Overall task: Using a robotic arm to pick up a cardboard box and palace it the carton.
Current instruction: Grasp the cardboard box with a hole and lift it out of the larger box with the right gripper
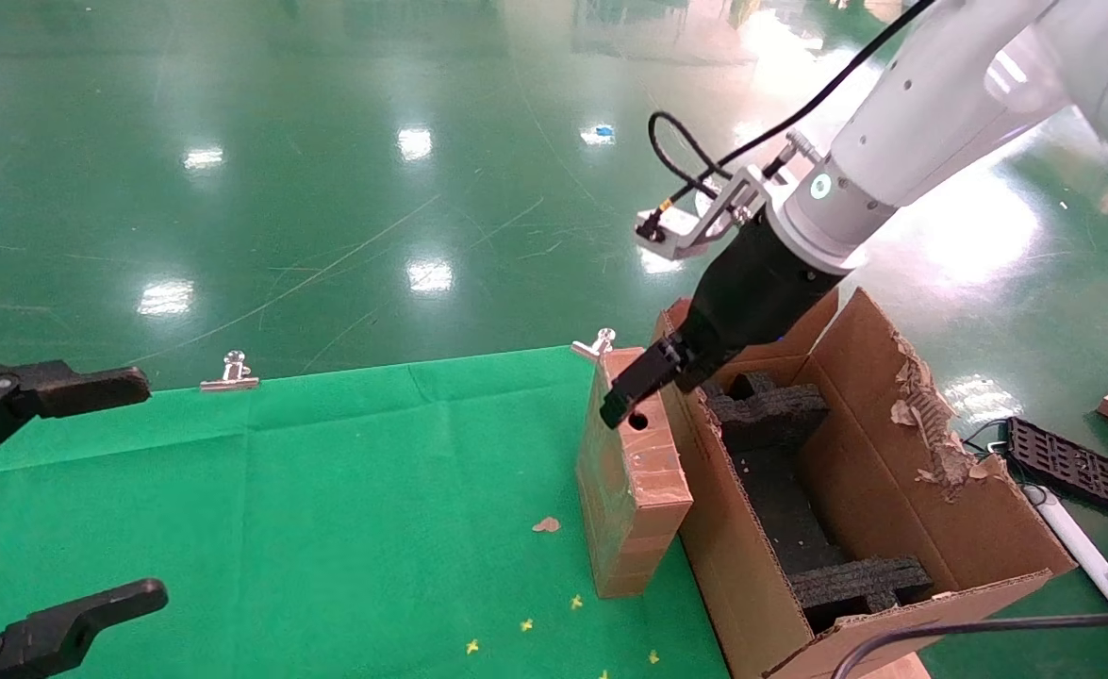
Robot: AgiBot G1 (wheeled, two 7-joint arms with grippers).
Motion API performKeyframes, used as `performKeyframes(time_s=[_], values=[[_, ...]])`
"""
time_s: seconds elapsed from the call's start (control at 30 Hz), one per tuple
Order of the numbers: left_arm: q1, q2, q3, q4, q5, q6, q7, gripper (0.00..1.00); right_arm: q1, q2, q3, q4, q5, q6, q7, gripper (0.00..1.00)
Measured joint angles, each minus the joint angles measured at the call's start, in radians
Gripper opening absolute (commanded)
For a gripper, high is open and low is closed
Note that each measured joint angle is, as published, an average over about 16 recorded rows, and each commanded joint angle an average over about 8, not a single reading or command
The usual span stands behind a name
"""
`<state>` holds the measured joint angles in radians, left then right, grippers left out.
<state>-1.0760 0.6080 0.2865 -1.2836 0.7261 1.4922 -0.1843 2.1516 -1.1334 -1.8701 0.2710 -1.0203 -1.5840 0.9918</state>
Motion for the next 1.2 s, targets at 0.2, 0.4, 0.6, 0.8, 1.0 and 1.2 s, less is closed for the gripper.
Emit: performKeyframes(time_s=[0.2, 0.4, 0.6, 0.8, 1.0, 1.2], values=[[0.000, 0.000, 0.000, 0.000, 0.000, 0.000, 0.000, 1.00, -0.021, -0.016, -0.028, -0.003, 0.003, 0.000, 0.026, 1.00], [0.000, 0.000, 0.001, 0.000, -0.001, 0.000, 0.000, 1.00, -0.040, -0.039, -0.056, -0.001, -0.004, 0.007, 0.037, 0.92], [0.000, 0.000, 0.001, 0.000, -0.001, -0.001, 0.001, 1.00, -0.057, -0.068, -0.080, -0.012, -0.019, 0.017, 0.036, 0.28], [0.000, -0.001, 0.002, 0.000, -0.001, -0.001, 0.001, 0.59, -0.070, -0.090, -0.093, -0.030, -0.027, 0.023, 0.027, 0.00], [0.000, -0.001, 0.002, 0.000, -0.001, -0.001, 0.001, 0.04, -0.078, -0.099, -0.097, -0.048, -0.024, 0.022, 0.020, 0.00], [-0.001, -0.001, 0.002, 0.000, -0.002, -0.001, 0.001, 0.00, -0.082, -0.100, -0.098, -0.058, -0.015, 0.019, 0.015, 0.00]])
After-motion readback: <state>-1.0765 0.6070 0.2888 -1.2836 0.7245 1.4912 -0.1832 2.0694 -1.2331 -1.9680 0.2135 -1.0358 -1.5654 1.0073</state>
